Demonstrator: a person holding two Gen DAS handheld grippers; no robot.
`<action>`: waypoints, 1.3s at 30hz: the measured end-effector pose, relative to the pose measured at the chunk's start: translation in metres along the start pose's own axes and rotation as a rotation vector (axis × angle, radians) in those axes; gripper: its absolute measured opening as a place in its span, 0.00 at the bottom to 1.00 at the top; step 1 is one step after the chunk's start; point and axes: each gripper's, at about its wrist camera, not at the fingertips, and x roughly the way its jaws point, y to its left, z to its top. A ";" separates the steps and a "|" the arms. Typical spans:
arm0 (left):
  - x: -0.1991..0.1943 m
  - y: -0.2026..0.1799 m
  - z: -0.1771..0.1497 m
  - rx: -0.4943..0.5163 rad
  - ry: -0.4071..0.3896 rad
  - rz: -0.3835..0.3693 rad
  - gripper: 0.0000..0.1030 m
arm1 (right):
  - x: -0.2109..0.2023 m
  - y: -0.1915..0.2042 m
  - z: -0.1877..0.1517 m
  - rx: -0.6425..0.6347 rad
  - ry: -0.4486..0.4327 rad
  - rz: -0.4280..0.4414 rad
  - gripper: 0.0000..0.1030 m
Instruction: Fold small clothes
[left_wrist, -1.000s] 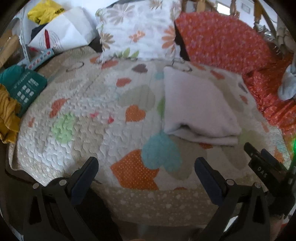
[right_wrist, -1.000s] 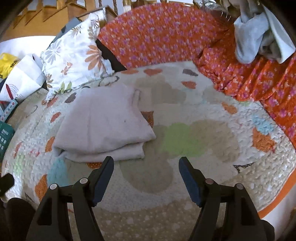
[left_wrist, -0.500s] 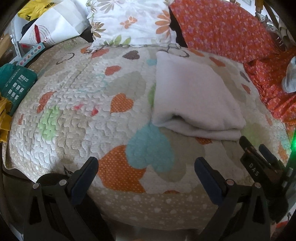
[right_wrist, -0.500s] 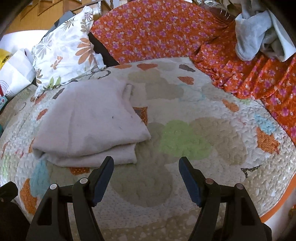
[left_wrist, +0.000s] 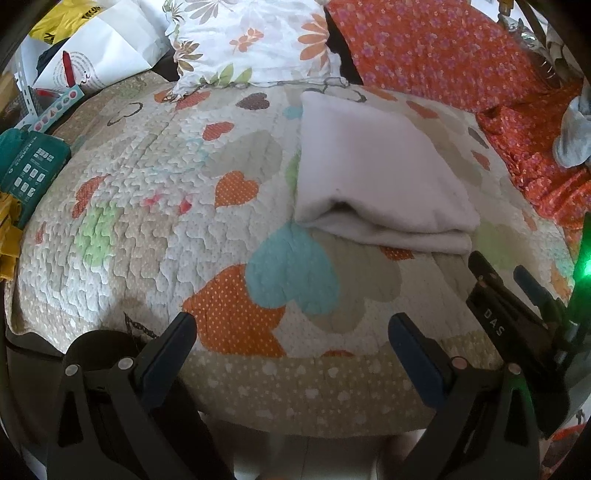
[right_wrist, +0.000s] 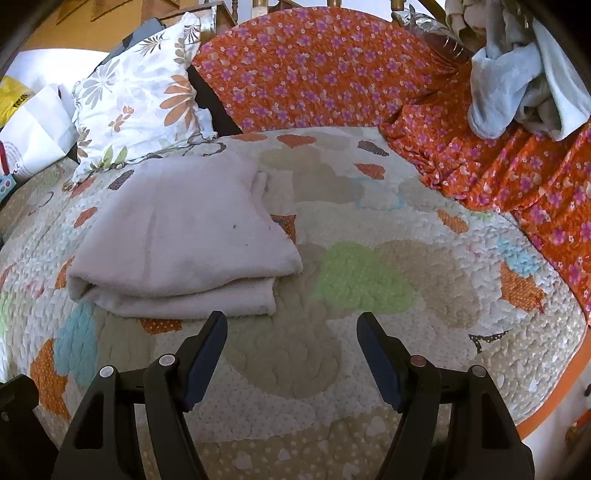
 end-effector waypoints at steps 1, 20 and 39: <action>-0.001 0.000 -0.001 0.001 0.000 0.000 1.00 | -0.001 0.000 0.000 0.000 0.000 0.000 0.75; -0.019 -0.014 -0.013 0.050 -0.030 0.035 1.00 | -0.015 -0.005 -0.006 0.021 -0.014 0.027 0.76; 0.002 -0.005 -0.012 0.023 0.028 0.034 1.00 | -0.006 0.005 -0.007 0.007 0.014 0.039 0.77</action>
